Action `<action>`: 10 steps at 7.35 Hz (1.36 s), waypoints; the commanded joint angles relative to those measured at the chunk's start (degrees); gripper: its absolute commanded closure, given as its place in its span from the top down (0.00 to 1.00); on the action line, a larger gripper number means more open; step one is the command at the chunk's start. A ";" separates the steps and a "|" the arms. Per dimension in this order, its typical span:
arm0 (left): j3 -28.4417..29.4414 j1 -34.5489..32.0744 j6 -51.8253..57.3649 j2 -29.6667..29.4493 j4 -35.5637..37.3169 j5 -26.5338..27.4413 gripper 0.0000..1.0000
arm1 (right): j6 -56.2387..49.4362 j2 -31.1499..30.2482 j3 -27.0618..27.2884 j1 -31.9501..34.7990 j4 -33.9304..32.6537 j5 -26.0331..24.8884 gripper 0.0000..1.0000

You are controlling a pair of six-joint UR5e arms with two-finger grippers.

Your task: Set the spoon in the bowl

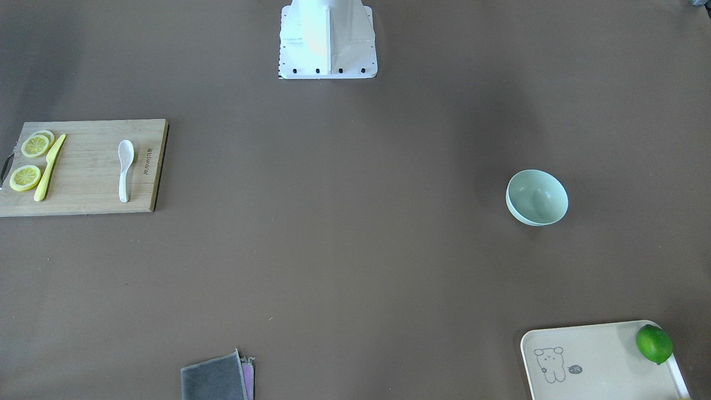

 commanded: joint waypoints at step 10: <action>17.45 31.04 -44.65 -4.53 -46.63 6.86 0.99 | 46.52 9.33 -0.38 -29.97 10.35 -11.10 0.99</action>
